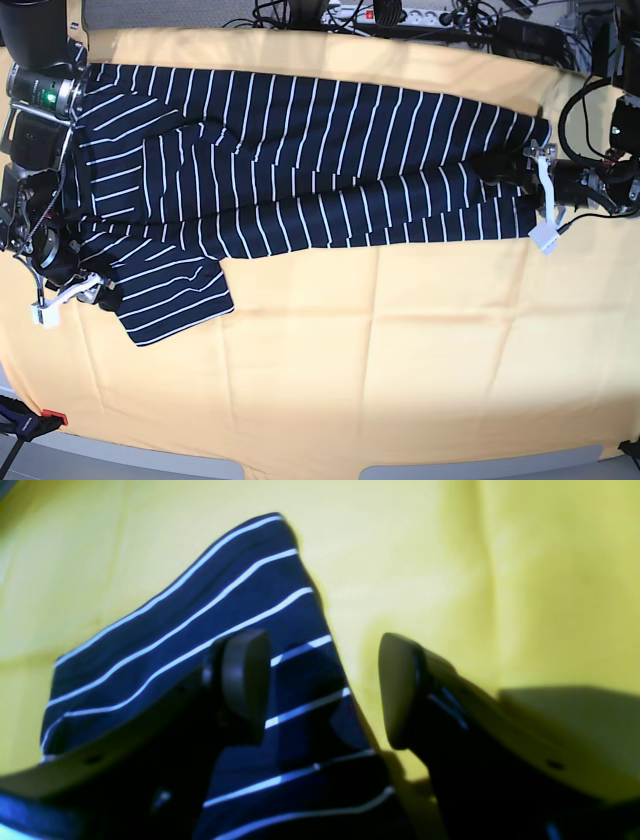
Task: Fold the T-shirt properly
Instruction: 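Release and reposition the right gripper near the sleeve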
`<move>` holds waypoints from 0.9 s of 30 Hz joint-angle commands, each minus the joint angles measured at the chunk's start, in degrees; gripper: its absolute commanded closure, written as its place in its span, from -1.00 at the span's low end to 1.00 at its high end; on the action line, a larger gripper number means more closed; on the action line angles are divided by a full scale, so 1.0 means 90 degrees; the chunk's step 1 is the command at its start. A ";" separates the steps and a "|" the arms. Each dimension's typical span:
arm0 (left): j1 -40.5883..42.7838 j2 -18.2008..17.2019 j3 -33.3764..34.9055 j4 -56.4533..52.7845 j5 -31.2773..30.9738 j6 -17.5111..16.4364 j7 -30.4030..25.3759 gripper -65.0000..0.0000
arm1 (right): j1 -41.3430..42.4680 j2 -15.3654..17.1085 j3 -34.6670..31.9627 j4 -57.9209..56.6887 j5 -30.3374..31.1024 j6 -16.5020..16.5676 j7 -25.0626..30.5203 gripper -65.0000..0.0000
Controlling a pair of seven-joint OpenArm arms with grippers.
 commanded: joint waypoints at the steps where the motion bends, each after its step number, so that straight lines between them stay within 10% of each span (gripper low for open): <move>1: -0.0034 -0.0121 -0.0036 0.0049 0.0095 -0.0031 0.0092 -0.01 | 0.0168 0.0051 0.0024 0.0066 0.0126 0.0046 -0.0056 -0.12; 11: -0.0036 -0.0121 -0.0034 0.0049 0.0095 -0.0031 0.0068 -0.01 | 0.0187 -0.0318 0.0024 0.0066 0.0216 0.0392 -0.0561 -0.02; 17: -0.0036 -0.0121 -0.0036 0.0049 0.0090 -0.0031 0.0017 -0.01 | 0.0386 -0.0240 0.0024 0.0126 0.0221 0.0392 -0.0510 1.00; 27: -0.0036 -0.0124 -0.0036 0.0049 0.0039 -0.0031 -0.0070 -0.01 | -0.0063 -0.0007 0.0024 0.1812 0.2120 0.0392 -0.2183 1.00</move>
